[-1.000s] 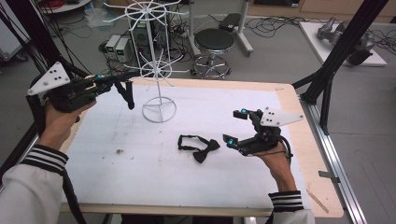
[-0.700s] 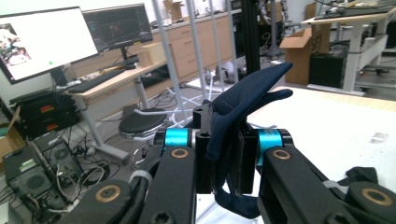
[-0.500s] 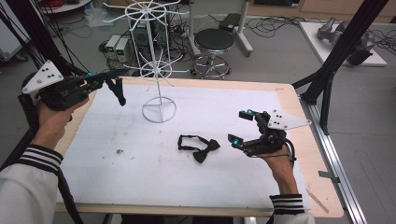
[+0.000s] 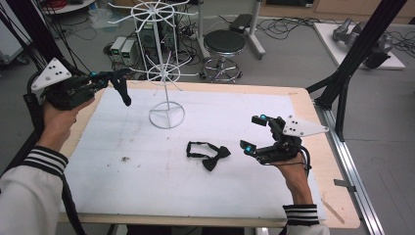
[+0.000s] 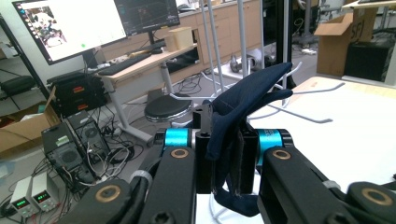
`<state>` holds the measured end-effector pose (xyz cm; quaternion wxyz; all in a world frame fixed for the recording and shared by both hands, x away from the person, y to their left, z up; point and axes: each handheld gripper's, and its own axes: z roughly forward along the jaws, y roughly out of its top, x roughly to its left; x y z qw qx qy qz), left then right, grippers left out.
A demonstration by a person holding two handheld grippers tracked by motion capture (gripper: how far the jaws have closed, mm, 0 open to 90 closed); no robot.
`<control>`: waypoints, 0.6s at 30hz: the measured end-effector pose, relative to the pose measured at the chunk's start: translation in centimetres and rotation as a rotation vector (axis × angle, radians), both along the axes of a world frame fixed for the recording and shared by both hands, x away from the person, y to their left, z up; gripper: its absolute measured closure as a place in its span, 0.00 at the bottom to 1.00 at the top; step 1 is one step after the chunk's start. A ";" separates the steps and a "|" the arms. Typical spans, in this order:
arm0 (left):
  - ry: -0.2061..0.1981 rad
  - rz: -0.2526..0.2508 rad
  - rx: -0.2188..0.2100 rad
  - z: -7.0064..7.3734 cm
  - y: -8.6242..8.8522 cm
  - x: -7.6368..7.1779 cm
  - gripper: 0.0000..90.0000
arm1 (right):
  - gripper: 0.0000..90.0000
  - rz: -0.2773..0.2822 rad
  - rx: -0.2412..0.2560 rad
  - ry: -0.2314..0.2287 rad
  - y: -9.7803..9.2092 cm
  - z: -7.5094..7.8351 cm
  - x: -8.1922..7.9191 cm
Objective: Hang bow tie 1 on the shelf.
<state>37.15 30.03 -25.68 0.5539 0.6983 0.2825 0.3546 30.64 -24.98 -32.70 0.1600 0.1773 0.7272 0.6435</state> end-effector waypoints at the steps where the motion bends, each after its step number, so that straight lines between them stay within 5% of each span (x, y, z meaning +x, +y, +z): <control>1: 0.001 0.004 0.002 0.1 0.0 0.1 0.92 | 0.12 0.000 0.001 0.000 0.0 0.0 0.0; 18: 0.019 0.011 0.023 0.0 -2.1 1.6 0.91 | 0.12 -0.017 0.024 -0.022 -0.2 -0.2 -0.3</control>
